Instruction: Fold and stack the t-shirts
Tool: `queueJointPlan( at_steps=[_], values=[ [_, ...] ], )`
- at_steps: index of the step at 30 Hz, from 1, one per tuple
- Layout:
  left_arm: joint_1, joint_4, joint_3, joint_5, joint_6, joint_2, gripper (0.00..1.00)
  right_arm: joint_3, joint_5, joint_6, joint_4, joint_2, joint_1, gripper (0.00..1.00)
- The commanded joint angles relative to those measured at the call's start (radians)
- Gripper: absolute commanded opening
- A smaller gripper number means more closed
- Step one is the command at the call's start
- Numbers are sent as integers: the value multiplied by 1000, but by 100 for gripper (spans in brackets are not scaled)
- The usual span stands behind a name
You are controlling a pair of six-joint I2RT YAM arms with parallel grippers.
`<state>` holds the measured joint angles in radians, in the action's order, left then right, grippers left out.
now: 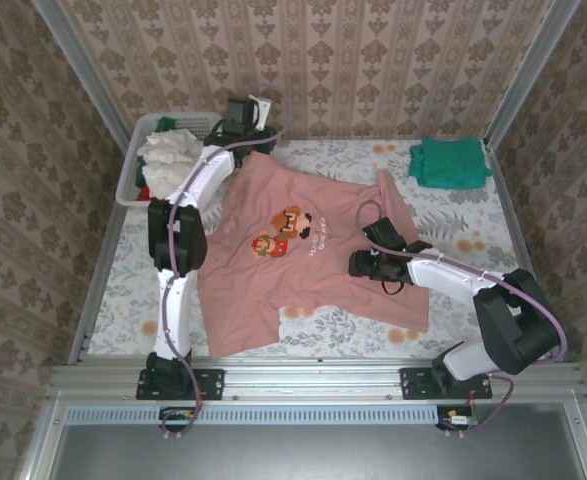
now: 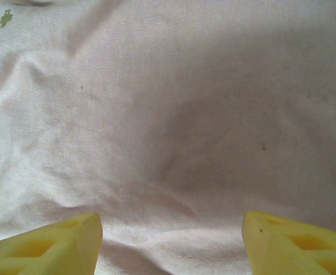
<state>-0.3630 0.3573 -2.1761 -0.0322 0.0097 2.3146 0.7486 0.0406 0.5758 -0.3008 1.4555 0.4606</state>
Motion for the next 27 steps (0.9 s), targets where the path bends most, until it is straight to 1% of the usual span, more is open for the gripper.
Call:
queueJointPlan(
  at_steps=[1, 2, 3, 5, 8, 11, 14, 15, 16, 17, 19, 21, 22, 23, 24, 26, 27],
  values=[
    [-9, 111, -105, 89, 36, 119, 85, 12, 27, -12, 6, 19, -8, 68],
    [-7, 164, -143, 113, 19, 143, 99, 18, 33, -15, 6, 25, -12, 68],
    [-5, 200, -158, 120, 13, 153, 100, 27, 34, -17, 3, 38, -23, 68],
    [-2, 206, -107, 140, 6, 115, 100, 63, 27, -27, -18, 77, -49, 67],
    [5, 177, 45, 184, -22, -13, 100, 129, 64, -48, -61, 142, -68, 67],
    [5, 162, 251, 177, -62, -173, 100, 165, 56, -43, -64, 202, -91, 67],
    [-11, 112, 526, 165, -115, -347, 100, 186, 55, -32, -83, 249, -137, 66],
    [-15, 101, 624, 148, -145, -405, 100, 195, 61, -23, -105, 262, -163, 65],
    [-20, 90, 720, 129, -175, -456, 100, 191, 18, -22, -101, 258, -190, 64],
    [-29, 75, 801, 122, -202, -498, 100, 178, -3, -1, -96, 242, -211, 61],
    [-53, 33, 980, 99, -259, -597, 100, 159, 20, 26, -99, 204, -218, 61],
    [-82, -9, 1112, 66, -298, -666, 100, 153, 18, 37, -113, 184, -220, 61],
    [-86, -11, 1160, 61, -309, -691, 100, 153, 19, 38, -124, 178, -221, 61],
    [-126, -5, 1194, 64, -316, -705, 100, 155, 24, 36, -136, 172, -227, 61],
    [-145, 13, 1225, 83, -320, -718, 100, 156, 31, 36, -146, 158, -232, 61],
    [-163, 42, 1284, 122, -345, -741, 100, 167, 25, 29, -150, 122, -234, 62],
    [-163, 39, 1322, 114, -357, -754, 99, 181, 4, 24, -145, 105, -231, 62]
  ],
)
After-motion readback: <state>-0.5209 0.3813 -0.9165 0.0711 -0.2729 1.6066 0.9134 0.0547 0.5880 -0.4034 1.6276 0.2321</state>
